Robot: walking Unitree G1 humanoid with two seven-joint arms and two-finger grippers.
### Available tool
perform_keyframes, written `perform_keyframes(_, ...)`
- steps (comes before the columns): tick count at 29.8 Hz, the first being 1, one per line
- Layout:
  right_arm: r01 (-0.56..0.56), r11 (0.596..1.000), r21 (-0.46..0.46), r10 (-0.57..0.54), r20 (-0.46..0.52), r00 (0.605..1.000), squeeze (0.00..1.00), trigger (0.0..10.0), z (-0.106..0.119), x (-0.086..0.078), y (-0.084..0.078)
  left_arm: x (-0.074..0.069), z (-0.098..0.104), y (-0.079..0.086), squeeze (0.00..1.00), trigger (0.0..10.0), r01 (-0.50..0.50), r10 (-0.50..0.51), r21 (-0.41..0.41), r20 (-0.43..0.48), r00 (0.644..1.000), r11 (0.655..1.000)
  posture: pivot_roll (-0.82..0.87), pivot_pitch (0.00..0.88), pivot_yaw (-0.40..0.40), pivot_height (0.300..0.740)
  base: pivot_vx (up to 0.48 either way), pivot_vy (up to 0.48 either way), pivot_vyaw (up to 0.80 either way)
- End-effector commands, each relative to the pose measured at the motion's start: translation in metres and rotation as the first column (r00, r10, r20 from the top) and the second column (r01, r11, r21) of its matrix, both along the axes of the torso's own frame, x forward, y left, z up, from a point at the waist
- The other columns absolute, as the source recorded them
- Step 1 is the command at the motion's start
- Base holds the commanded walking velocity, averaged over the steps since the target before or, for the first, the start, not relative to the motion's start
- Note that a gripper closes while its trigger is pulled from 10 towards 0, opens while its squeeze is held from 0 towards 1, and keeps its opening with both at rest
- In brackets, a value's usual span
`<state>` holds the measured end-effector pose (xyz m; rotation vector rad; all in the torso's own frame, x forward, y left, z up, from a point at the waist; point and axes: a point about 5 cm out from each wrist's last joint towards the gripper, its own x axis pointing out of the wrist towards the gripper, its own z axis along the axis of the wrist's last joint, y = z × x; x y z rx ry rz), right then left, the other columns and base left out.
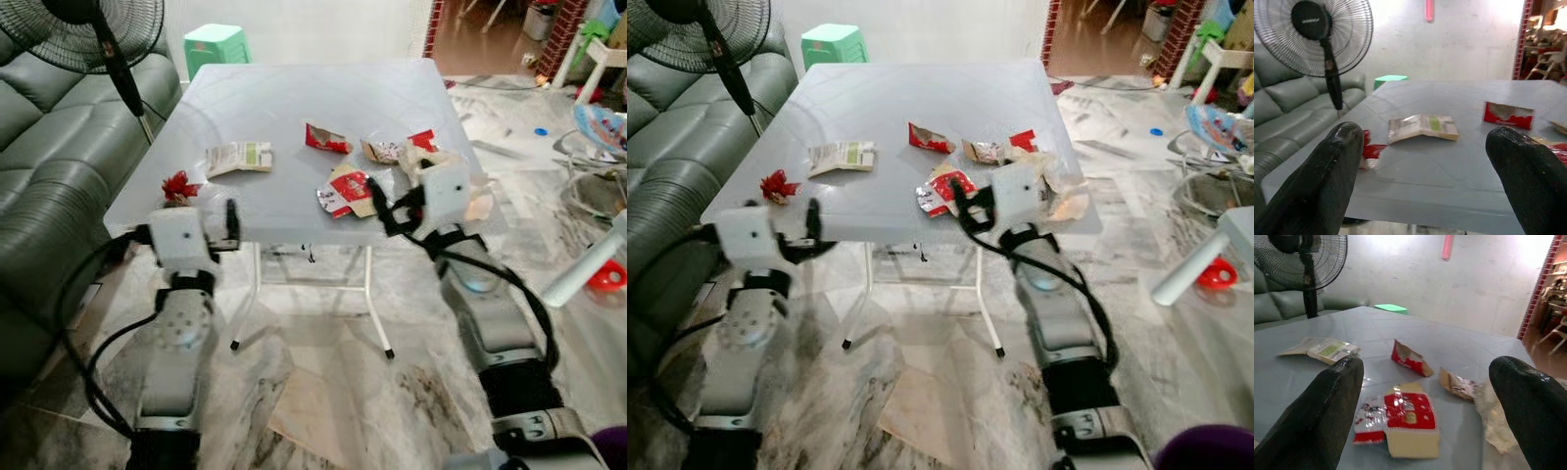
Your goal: Picking trash to rubbish bin
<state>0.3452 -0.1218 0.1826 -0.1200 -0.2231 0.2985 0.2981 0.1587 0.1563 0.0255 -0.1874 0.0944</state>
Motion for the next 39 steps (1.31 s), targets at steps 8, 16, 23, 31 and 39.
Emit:
perform_keyframes(8, -0.043, 0.999, -0.011, 0.043, 0.007, 0.999, 0.00, 10.0, 0.001, -0.002, 0.008, 0.000, -0.004, 0.003, 0.00, 10.0, -0.015, 0.015, 0.000, -0.018, 1.000, 1.000, 0.02, 0.025, -0.005, 0.740, 0.327, 0.000, 0.00)
perform_keyframes(16, -0.082, 0.996, -0.025, 0.082, -0.028, 0.996, 0.00, 10.0, -0.006, -0.005, 0.011, 0.000, -0.007, 0.004, 0.00, 10.0, -0.017, 0.017, -0.004, -0.031, 0.999, 1.000, 0.02, 0.026, -0.006, 0.740, 0.311, 0.000, 0.00)
perform_keyframes(23, -0.121, 0.992, -0.035, 0.118, -0.066, 0.991, 0.00, 10.0, -0.013, -0.008, 0.012, 0.000, -0.008, 0.004, 0.00, 10.0, -0.019, 0.019, -0.005, -0.037, 0.999, 1.000, 0.02, 0.027, -0.006, 0.740, 0.290, 0.000, 0.00)
perform_keyframes(31, -0.250, 0.966, -0.068, 0.236, -0.169, 0.957, 0.00, 10.0, -0.032, -0.020, 0.019, 0.000, -0.011, 0.003, 0.00, 10.0, -0.021, 0.021, -0.009, -0.052, 0.998, 1.000, 0.02, 0.028, -0.007, 0.740, 0.166, 0.000, 0.00)
perform_keyframes(39, -0.359, 0.931, -0.068, 0.334, -0.239, 0.912, 0.00, 10.0, -0.045, -0.031, 0.022, -0.006, -0.025, 0.006, 0.00, 10.0, -0.021, 0.023, 0.017, -0.104, 0.994, 1.000, 0.02, 0.028, -0.006, 0.740, 0.000, 0.000, 0.00)
